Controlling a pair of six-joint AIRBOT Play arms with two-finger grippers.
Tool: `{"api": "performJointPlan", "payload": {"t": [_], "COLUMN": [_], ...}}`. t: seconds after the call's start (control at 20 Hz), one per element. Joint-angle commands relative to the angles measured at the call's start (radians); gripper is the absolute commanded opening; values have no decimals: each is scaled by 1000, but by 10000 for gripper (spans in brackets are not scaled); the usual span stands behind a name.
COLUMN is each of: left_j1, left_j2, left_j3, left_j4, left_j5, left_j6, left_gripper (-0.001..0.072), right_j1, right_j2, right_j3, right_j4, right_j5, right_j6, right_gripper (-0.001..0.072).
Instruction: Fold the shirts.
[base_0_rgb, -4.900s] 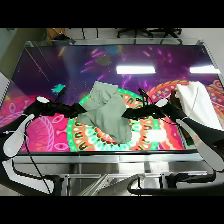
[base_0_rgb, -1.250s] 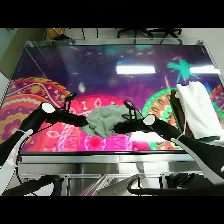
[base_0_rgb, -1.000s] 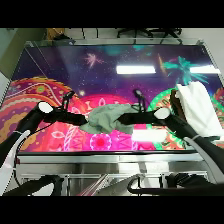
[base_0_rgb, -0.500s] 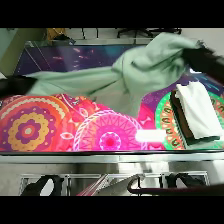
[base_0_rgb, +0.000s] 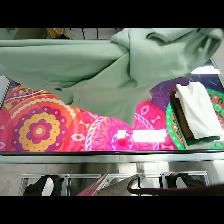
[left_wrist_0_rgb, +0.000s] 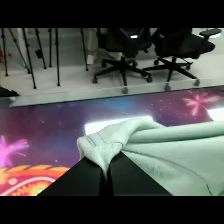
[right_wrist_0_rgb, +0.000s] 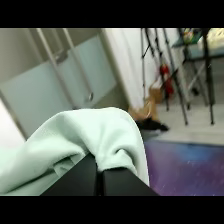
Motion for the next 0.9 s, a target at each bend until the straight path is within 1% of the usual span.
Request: {"api": "performJointPlan", "payload": {"t": [0.0, 0.1, 0.25, 0.35, 0.4, 0.45, 0.5, 0.55, 0.6, 0.7, 0.75, 0.8, 0.85], "left_j1": [-90, -190, -314, -343, -347, -346, -344, -340, -333, -306, -294, -282, -275], "left_j2": [-101, -216, -470, -661, -753, -841, -914, -964, -1001, -1027, -1021, -1007, -984], "left_j3": [-77, -212, -363, -376, -343, -285, -216, -151, -81, 29, 59, 74, 61], "left_j4": [-2, 37, 128, 130, 128, 124, 126, 125, 126, 127, 127, 126, 127], "left_j5": [-2, 48, 193, 262, 260, 237, 202, 166, 117, -5, -61, -127, -186], "left_j6": [-8, 17, 27, 25, 25, 3, -27, -50, -82, -129, -152, -171, -185], "left_gripper": [12, 13, 12, 13, 13, 34, 296, 662, 693, 693, 693, 693, 693], "right_j1": [11, 66, 175, 229, 238, 237, 232, 223, 209, 160, 121, 79, 34], "right_j2": [-129, -235, -438, -604, -685, -754, -805, -839, -859, -860, -855, -849, -842], "right_j3": [-70, -192, -369, -406, -402, -390, -373, -352, -324, -266, -234, -210, -190], "right_j4": [78, 81, 81, 82, 116, 188, 258, 303, 314, 260, 200, 140, 74], "right_j5": [162, 126, -31, -140, -178, -187, -187, -184, -183, -156, -113, -69, -23], "right_j6": [-20, -38, -134, -202, -224, -269, -331, -386, -412, -414, -412, -381, -323], "right_gripper": [16, 16, 16, 17, 17, 22, 33, 156, 273, 273, 286, 372, 416]}}
